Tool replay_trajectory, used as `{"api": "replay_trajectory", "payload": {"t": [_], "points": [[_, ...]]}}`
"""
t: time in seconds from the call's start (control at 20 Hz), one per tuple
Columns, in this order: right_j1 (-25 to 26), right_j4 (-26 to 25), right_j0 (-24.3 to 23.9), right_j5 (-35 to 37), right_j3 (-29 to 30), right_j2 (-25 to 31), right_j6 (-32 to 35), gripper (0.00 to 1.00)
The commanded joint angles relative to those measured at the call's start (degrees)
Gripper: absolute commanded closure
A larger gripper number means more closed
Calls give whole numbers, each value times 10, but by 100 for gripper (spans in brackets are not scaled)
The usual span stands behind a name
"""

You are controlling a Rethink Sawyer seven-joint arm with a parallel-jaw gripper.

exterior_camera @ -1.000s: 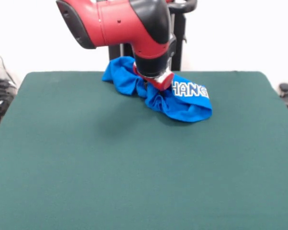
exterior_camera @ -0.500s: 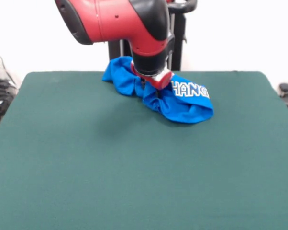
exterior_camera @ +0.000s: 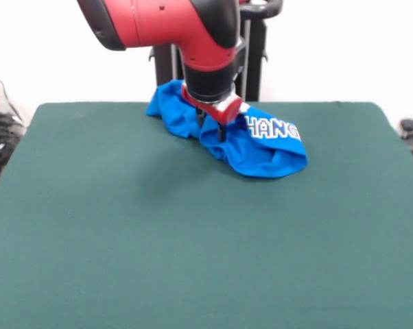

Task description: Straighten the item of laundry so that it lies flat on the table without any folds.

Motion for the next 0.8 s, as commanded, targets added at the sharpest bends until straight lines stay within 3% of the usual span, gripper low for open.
{"api": "replay_trajectory", "payload": {"t": [0.05, 0.45, 0.5, 0.8], "points": [[4, 1, 16, -32, -15, 23, -29, 0], [15, -6, 17, -26, -20, 18, -35, 0], [17, -9, 16, -18, -22, 20, -45, 100], [35, 16, -8, 9, -23, 40, -67, 100]]}}
